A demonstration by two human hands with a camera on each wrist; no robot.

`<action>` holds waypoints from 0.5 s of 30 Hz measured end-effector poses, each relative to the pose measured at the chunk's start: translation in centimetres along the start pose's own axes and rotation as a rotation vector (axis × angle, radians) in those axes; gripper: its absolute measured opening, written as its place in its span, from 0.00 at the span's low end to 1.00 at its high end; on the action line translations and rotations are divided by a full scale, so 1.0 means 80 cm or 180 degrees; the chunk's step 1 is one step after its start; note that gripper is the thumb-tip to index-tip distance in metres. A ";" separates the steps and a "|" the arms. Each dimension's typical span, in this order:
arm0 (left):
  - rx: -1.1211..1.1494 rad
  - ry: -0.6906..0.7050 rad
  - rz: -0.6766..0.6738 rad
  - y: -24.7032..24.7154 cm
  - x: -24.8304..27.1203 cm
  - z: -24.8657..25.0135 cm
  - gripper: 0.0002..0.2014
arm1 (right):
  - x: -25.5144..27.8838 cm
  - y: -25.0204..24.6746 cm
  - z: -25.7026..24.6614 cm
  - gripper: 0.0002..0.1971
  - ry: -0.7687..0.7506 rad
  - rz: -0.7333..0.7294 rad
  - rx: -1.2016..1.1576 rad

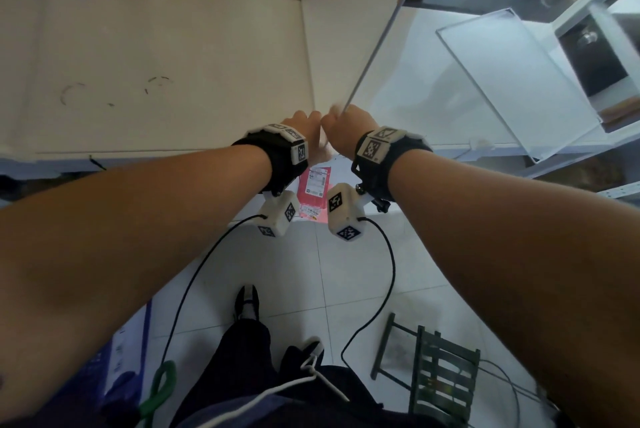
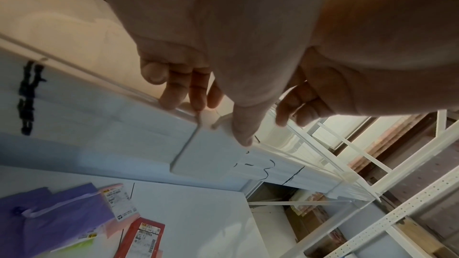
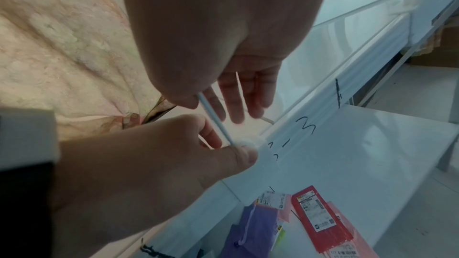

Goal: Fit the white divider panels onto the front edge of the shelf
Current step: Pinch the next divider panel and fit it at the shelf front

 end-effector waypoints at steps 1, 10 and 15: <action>-0.0031 0.0018 -0.0012 0.000 -0.001 0.001 0.28 | -0.001 0.001 0.002 0.17 -0.0010 0.0014 0.0031; 0.0054 0.0306 0.0028 -0.004 0.000 -0.005 0.26 | -0.013 0.023 -0.002 0.15 -0.0043 -0.0189 -0.0182; -0.0034 0.0419 -0.0083 -0.005 -0.005 -0.003 0.25 | -0.015 0.030 -0.001 0.17 -0.0076 -0.0210 -0.0179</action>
Point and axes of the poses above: each hand's wrist, its own x-axis away from the middle knuckle, its own y-axis out of the palm, z = x × y, the point moved 3 cm from there along -x, towards the middle knuckle, and after that the axes turned 3 degrees about z, right-handed, at the moved point
